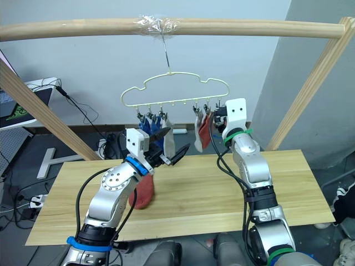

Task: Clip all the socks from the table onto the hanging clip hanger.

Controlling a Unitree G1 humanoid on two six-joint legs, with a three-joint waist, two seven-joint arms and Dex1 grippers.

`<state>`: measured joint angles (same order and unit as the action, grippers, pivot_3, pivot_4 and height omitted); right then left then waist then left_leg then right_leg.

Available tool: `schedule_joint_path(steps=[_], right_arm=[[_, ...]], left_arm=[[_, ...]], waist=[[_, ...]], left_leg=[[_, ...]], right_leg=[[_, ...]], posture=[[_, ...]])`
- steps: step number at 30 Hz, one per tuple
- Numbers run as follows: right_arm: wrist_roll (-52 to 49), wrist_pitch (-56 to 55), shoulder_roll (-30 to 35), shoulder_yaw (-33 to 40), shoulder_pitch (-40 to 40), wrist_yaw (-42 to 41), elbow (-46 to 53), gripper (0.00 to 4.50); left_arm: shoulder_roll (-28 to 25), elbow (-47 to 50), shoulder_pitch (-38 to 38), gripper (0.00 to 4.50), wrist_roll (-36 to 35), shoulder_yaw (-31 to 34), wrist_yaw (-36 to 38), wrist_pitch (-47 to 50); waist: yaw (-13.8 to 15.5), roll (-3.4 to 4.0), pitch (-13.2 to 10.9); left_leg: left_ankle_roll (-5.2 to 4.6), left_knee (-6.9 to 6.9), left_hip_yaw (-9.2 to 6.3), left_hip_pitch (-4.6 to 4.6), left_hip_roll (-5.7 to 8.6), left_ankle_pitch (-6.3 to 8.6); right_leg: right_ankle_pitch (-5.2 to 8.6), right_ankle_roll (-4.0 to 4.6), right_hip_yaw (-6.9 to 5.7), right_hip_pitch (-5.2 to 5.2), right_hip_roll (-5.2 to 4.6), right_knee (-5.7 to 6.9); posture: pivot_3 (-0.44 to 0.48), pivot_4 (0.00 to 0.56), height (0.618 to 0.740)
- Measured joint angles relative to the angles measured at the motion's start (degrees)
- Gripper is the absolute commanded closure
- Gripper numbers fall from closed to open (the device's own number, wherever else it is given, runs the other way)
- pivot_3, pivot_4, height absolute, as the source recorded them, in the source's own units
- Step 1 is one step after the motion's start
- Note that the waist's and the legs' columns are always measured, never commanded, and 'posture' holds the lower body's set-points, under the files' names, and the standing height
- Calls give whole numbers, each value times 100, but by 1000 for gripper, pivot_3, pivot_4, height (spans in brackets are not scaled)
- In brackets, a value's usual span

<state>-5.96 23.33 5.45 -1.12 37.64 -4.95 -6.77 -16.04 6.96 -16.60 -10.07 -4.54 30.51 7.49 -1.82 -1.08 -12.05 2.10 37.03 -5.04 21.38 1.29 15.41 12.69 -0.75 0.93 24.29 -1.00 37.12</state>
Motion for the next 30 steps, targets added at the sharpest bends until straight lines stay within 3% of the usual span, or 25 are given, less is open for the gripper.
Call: schedule_joint_path(steps=[30], right_arm=[[28, -427, -71, -16, 412, -317, -598, 2343]], left_arm=[[34, 478, -377, 0, -533, 35, 118, 367]], waist=[[5, 0, 0]], left_leg=[[0, 1, 2, -1, 0, 0]], right_leg=[[-1, 1, 1, 0, -1, 5]], posture=[[21, 175, 740]])
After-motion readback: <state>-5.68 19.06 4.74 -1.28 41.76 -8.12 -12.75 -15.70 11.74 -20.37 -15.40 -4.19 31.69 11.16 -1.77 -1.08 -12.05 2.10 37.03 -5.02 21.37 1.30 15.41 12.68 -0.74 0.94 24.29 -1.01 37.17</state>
